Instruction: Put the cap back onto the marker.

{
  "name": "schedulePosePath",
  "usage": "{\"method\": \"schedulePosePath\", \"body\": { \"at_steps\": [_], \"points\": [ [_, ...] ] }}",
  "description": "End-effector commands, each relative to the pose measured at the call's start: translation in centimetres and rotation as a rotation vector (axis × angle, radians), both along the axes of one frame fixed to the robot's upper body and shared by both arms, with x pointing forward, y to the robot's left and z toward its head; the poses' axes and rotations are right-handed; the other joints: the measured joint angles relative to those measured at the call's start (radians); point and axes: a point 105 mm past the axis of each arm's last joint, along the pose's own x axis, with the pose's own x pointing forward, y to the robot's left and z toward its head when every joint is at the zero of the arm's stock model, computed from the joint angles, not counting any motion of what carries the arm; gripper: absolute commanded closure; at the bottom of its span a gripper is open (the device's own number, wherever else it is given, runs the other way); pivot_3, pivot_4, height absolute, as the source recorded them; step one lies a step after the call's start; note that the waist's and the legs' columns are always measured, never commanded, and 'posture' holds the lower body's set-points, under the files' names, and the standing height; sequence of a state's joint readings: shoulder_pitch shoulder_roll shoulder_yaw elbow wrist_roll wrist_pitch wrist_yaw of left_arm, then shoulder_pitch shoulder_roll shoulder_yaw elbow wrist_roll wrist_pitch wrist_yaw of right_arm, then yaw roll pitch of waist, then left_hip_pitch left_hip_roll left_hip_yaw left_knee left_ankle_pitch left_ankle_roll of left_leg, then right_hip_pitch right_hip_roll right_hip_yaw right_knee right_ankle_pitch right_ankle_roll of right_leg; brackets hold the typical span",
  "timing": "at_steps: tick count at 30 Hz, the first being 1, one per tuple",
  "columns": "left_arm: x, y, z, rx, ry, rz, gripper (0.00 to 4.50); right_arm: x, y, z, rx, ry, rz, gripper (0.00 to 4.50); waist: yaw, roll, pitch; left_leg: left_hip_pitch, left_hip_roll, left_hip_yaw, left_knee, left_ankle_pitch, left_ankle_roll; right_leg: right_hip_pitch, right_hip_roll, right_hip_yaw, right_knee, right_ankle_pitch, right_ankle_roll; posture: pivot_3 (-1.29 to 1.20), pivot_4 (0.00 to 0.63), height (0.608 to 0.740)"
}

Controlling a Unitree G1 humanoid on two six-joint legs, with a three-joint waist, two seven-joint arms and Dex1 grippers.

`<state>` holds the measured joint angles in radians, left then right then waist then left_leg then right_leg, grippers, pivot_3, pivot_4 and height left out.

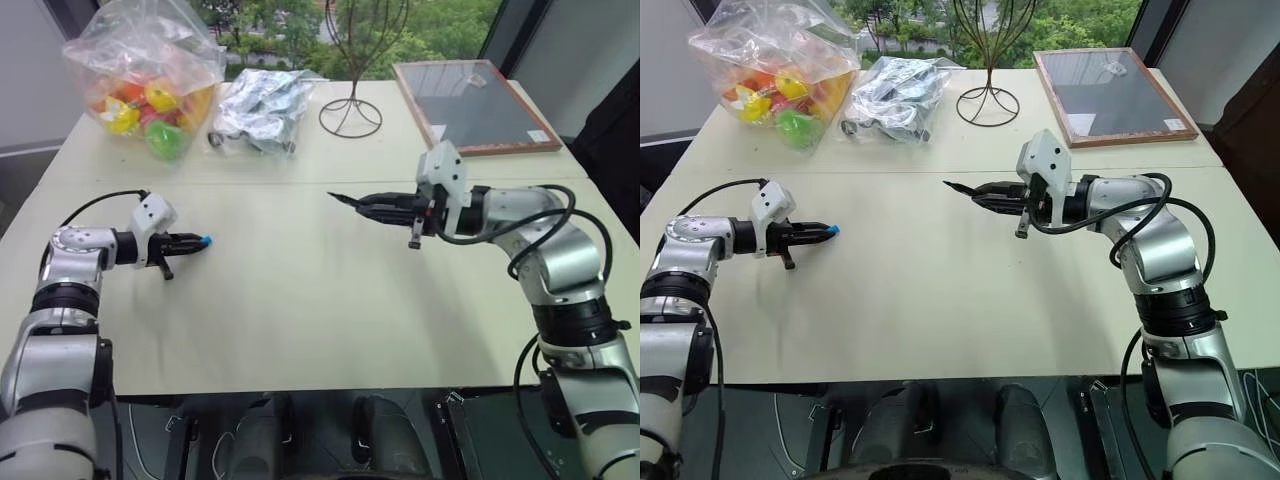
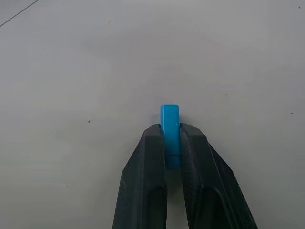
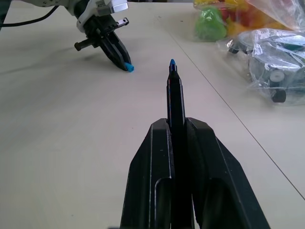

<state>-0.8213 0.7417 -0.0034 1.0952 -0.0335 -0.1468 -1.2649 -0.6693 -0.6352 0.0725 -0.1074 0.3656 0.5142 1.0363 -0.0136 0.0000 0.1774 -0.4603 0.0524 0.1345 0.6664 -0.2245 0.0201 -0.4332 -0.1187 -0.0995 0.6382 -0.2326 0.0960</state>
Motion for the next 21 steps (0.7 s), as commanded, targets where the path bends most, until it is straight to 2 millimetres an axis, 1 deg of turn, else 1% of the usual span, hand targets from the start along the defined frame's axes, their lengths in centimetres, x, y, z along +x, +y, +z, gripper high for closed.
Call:
{"method": "schedulePosePath", "body": {
  "at_steps": [1, 4, 7, 10, 13, 14, 15, 19, 21],
  "points": [
    [0.0, 0.2, 0.5, 0.017, -0.012, -0.005, 4.46, 0.1, -0.5, 0.9, -0.003, -0.049, -0.006, 4.5, 0.0, 0.0, 0.0, 0.0, 0.0, 0.0, 0.0, 0.0, 0.0, 0.0, 0.0, 0.0, 0.0, 0.0, 0.0, 0.0, 0.15, 0.74],
    [0.7, -1.5, 3.3, 0.026, -0.09, -0.101, 4.46, 0.3, -1.5, 1.3, -0.09, -0.084, 0.021, 4.5, 0.003, 0.0, 0.0, 0.0, 0.0, 0.0, 0.0, 0.0, 0.0, 0.0, 0.0, 0.0, 0.0, 0.0, 0.0, 0.0, 0.15, 0.74],
    [1.1, -3.3, 6.2, 0.034, -0.171, -0.193, 4.46, 0.7, -2.4, 2.4, -0.148, -0.123, 0.043, 4.5, 0.004, -0.001, 0.001, -0.001, 0.0, 0.0, 0.001, 0.0, 0.0, -0.001, 0.0, 0.0, 0.0, 0.0, 0.0, 0.0, 0.15, 0.74],
    [1.2, -4.9, 8.1, 0.037, -0.23, -0.261, 4.46, 1.1, -2.9, 2.9, -0.192, -0.15, 0.056, 4.5, 0.001, -0.001, 0.001, -0.001, 0.0, 0.0, 0.001, 0.0, -0.001, -0.001, 0.0, 0.0, 0.0, 0.0, 0.0, 0.0, 0.15, 0.74],
    [0.9, -8.2, 11.2, 0.023, -0.326, -0.381, 4.46, 1.6, -3.2, 3.0, -0.281, -0.19, 0.081, 4.5, 0.001, -0.001, 0.001, -0.001, 0.0, 0.0, 0.001, 0.002, -0.003, -0.001, 0.0, 0.0, 0.0, 0.0, 0.0, 0.0, 0.15, 0.74],
    [0.7, -9.0, 11.8, 0.02, -0.343, -0.411, 4.46, 1.6, -3.2, 3.0, -0.3, -0.198, 0.092, 4.5, 0.001, -0.001, 0.001, -0.001, 0.0, 0.0, 0.001, 0.002, -0.004, -0.001, 0.0, 0.0, 0.0, 0.0, 0.0, 0.0, 0.15, 0.74],
    [0.6, -9.4, 12.0, 0.019, -0.349, -0.426, 4.46, 1.6, -3.2, 2.9, -0.308, -0.202, 0.1, 4.5, 0.0, -0.001, 0.001, -0.001, 0.0, 0.001, 0.001, 0.002, -0.004, -0.001, 0.0, 0.0, 0.0, 0.0, 0.0, 0.0, 0.15, 0.74],
    [-0.5, -12.9, 13.2, 0.004, -0.397, -0.55, 4.46, 0.9, -1.5, 3.8, -0.293, -0.214, 0.189, 4.5, 0.0, -0.001, 0.001, -0.001, 0.0, 0.001, 0.001, 0.003, -0.004, -0.001, 0.0, 0.0, 0.001, 0.0, 0.0, 0.0, 0.15, 0.74],
    [-0.8, -13.7, 13.3, -0.002, -0.4, -0.573, 4.46, 0.8, -1.1, 3.9, -0.298, -0.22, 0.212, 4.5, 0.0, -0.001, 0.001, -0.001, 0.0, 0.001, 0.001, 0.003, -0.004, -0.001, 0.0, 0.0, 0.001, 0.0, 0.001, 0.0, 0.15, 0.74]
  ]
}}
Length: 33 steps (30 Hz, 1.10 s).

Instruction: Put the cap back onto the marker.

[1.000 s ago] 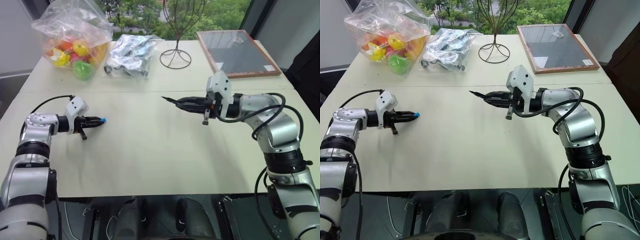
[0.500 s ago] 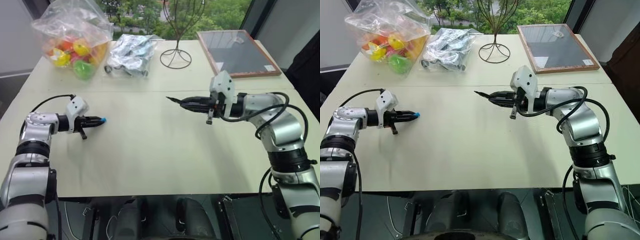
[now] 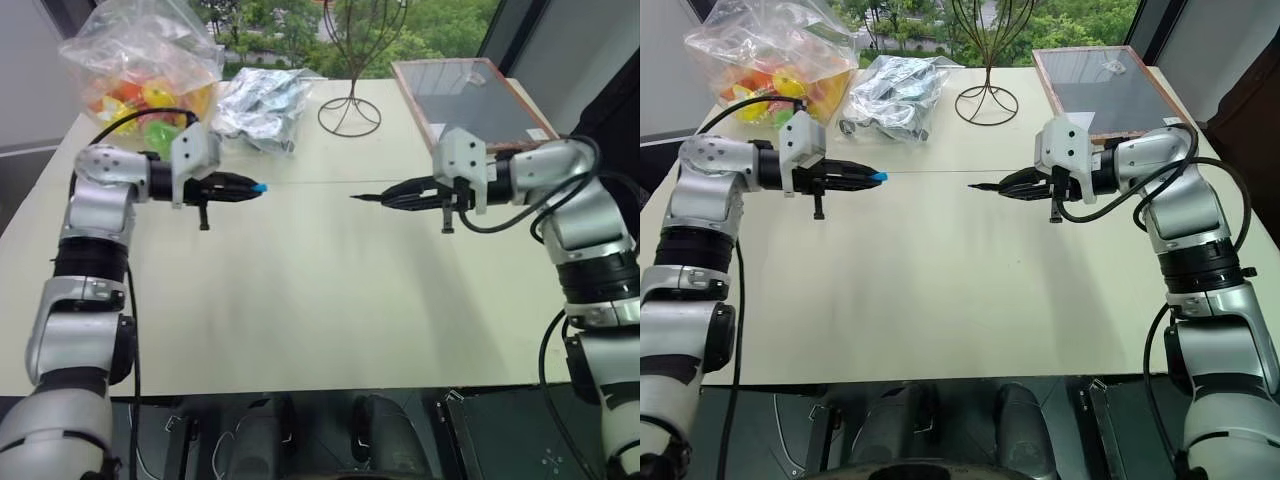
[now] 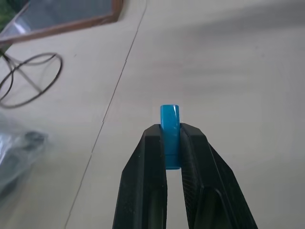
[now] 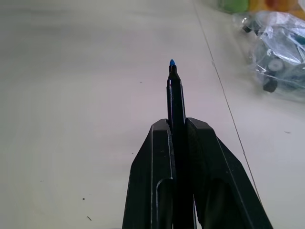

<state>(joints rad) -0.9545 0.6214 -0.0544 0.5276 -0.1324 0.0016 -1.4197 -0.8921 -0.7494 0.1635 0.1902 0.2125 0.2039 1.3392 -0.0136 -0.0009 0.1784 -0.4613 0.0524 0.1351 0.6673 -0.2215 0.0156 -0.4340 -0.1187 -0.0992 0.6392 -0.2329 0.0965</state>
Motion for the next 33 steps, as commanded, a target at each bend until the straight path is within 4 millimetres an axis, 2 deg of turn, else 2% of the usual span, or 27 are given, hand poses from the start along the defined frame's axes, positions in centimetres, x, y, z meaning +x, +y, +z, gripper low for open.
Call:
{"method": "schedulePosePath", "body": {
  "at_steps": [1, 6, 33],
  "points": [
    [-0.7, -1.4, 1.6, -0.011, -0.044, -0.056, 4.46, -0.7, 1.2, 1.8, -0.001, -0.06, 0.075, 4.5, 0.0, 0.0, 0.0, 0.0, 0.0, 0.0, 0.0, 0.0, 0.0, 0.0, 0.0, 0.0, 0.0, 0.0, 0.0, 0.0, 0.15, 0.74],
    [-0.9, -2.6, 1.4, -0.014, -0.043, -0.089, 4.46, -0.6, 1.8, 1.9, 0.0, -0.064, 0.094, 4.5, 0.002, 0.0, 0.0, 0.0, 0.0, 0.0, 0.0, 0.0, 0.0, 0.0, 0.0, 0.0, 0.0, 0.0, 0.0, 0.0, 0.15, 0.74],
    [-1.4, -4.5, 0.4, -0.082, 0.023, -0.131, 4.46, 0.8, 3.9, 1.5, 0.04, -0.094, 0.123, 4.5, 0.002, 0.0, 0.0, 0.0, 0.0, 0.0, 0.001, 0.0, 0.0, 0.0, 0.0, 0.0, 0.001, 0.0, 0.0, 0.0, 0.15, 0.74]
  ]
}}
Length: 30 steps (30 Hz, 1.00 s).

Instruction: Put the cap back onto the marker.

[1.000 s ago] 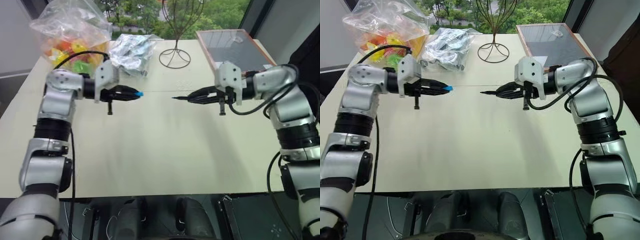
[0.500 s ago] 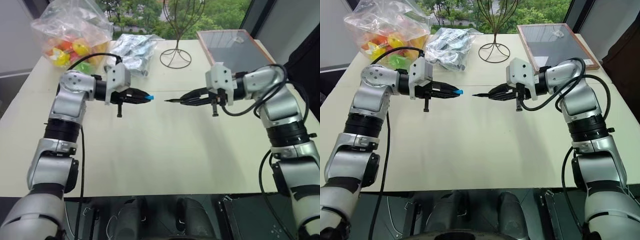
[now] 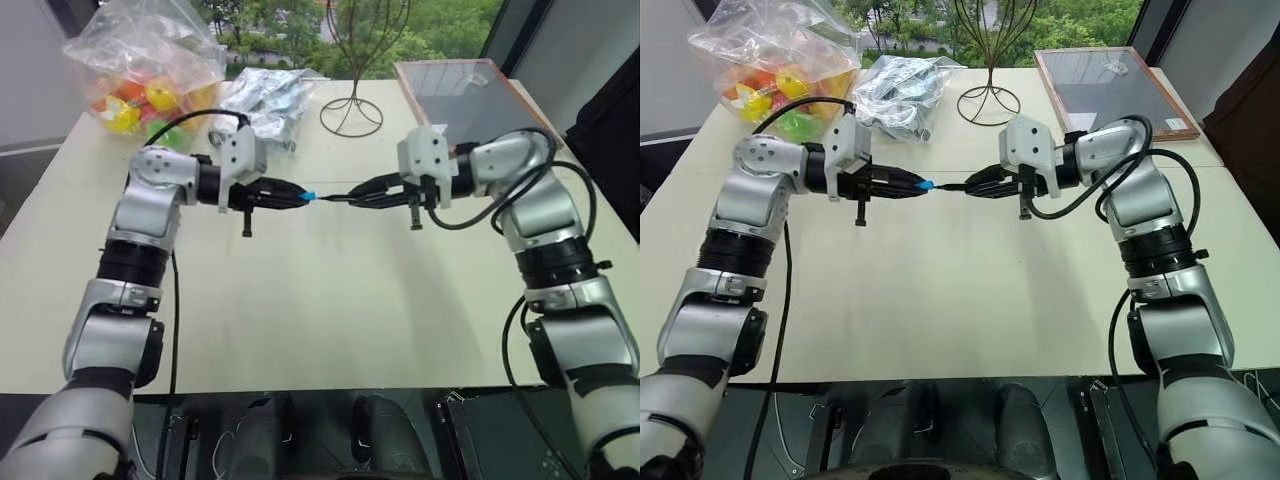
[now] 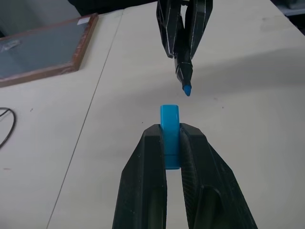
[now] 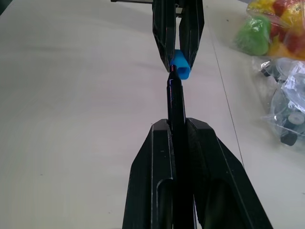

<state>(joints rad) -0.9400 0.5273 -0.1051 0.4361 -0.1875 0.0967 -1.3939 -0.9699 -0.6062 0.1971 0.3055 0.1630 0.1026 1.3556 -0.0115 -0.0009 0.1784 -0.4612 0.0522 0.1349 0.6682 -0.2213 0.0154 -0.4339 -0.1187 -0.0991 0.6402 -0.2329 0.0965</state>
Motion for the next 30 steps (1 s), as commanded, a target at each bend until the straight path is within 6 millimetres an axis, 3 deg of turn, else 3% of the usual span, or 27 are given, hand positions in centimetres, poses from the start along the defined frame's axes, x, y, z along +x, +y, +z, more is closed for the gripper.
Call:
{"method": "schedulePosePath", "body": {
  "at_steps": [1, 19, 30],
  "points": [
    [-0.5, -0.37, 0.92, -0.017, -0.037, -0.024, 4.46, 0.01, 0.33, 1.72, 0.017, -0.066, 0.012, 4.5, 0.0, 0.0, 0.0, 0.0, 0.0, 0.0, 0.0, 0.0, 0.0, 0.0, 0.0, 0.0, 0.0, 0.0, 0.0, 0.0, 0.15, 0.74],
    [-0.61, 0.14, 1.17, -0.007, -0.041, -0.012, 4.46, 0.41, 0.06, 1.21, 0.011, -0.063, -0.004, 4.5, -0.001, 0.0, 0.0, 0.0, 0.0, 0.0, 0.0, 0.0, 0.0, 0.0, 0.0, 0.0, 0.0, 0.0, 0.0, 0.0, 0.15, 0.74],
    [-0.82, -0.56, 0.96, -0.016, -0.032, -0.022, 4.46, 0.34, 0.68, 1.14, 0.022, -0.063, 0.011, 4.5, 0.0, 0.0, 0.0, 0.0, 0.0, 0.0, 0.0, 0.0, 0.0, 0.0, 0.0, 0.0, 0.0, 0.0, 0.0, 0.0, 0.15, 0.74]
  ]
}}
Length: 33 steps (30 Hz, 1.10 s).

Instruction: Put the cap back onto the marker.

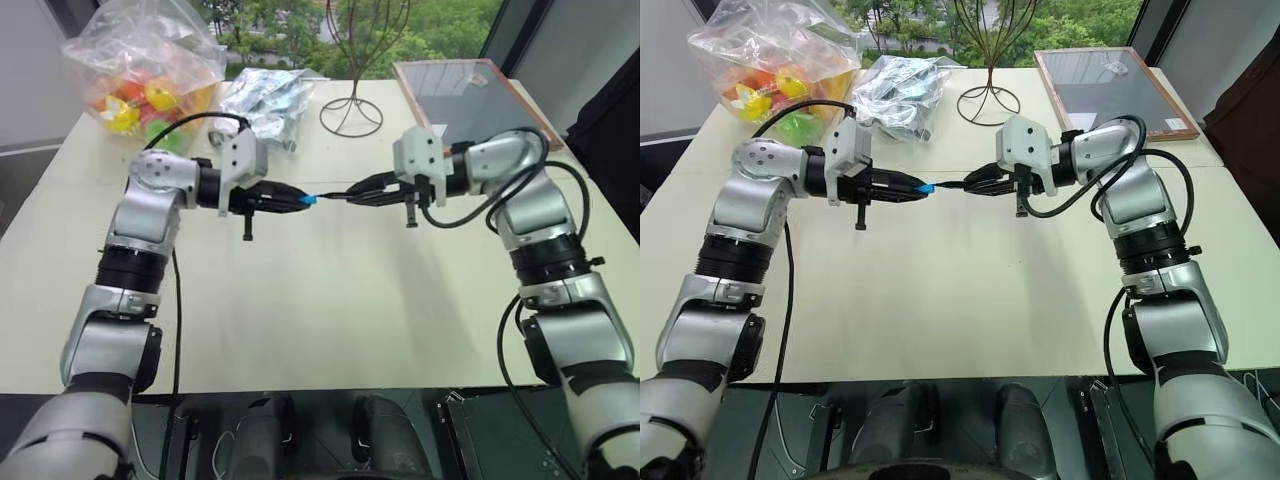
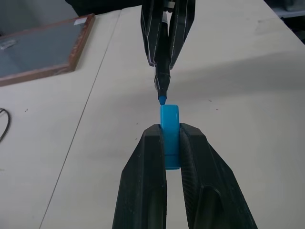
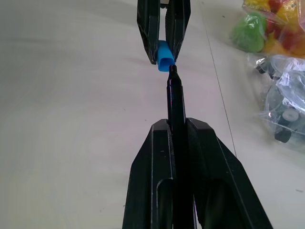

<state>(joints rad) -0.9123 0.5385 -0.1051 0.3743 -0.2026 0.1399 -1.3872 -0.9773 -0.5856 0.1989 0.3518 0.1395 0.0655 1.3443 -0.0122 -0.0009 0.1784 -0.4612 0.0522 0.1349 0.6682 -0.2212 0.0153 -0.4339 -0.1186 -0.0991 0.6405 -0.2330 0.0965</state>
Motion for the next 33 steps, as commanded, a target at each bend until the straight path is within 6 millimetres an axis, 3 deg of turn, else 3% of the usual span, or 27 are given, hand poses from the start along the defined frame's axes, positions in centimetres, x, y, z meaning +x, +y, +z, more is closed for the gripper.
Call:
{"method": "schedulePosePath", "body": {
  "at_steps": [1, 17, 28, 33],
  "points": [
    [-0.3, -0.6, 1.0, -0.014, -0.044, -0.021, 4.46, -0.3, 0.6, 1.5, 0.02, -0.055, 0.025, 4.5, 0.0, 0.0, 0.0, 0.0, 0.0, 0.0, 0.0, 0.0, 0.0, 0.0, 0.0, 0.0, 0.0, 0.0, 0.0, 0.0, 0.15, 0.74],
    [0.0, -1.9, 0.9, 0.066, -0.082, -0.047, 4.46, -0.5, 1.6, 0.9, -0.011, -0.062, 0.05, 4.5, 0.0, 0.0, 0.0, 0.0, 0.0, 0.0, 0.0, 0.0, 0.0, 0.0, 0.0, 0.0, 0.0, 0.0, 0.0, 0.0, 0.15, 0.74],
    [0.3, -3.8, 0.9, 0.092, -0.117, -0.056, 4.46, 0.1, 3.8, 1.3, -0.017, -0.097, 0.059, 4.5, 0.001, 0.0, 0.0, 0.0, 0.0, 0.0, 0.0, 0.0, 0.0, 0.0, 0.0, 0.0, 0.0, 0.0, 0.0, 0.0, 0.15, 0.74],
    [-0.1, -4.2, 0.5, 0.096, -0.053, -0.087, 4.46, 0.2, 4.4, 1.6, -0.007, -0.119, 0.058, 4.5, -0.002, 0.0, 0.0, 0.0, 0.0, 0.0, 0.0, 0.0, 0.0, 0.0, 0.0, 0.0, 0.0, 0.0, 0.0, 0.0, 0.15, 0.74]
  ]
}}
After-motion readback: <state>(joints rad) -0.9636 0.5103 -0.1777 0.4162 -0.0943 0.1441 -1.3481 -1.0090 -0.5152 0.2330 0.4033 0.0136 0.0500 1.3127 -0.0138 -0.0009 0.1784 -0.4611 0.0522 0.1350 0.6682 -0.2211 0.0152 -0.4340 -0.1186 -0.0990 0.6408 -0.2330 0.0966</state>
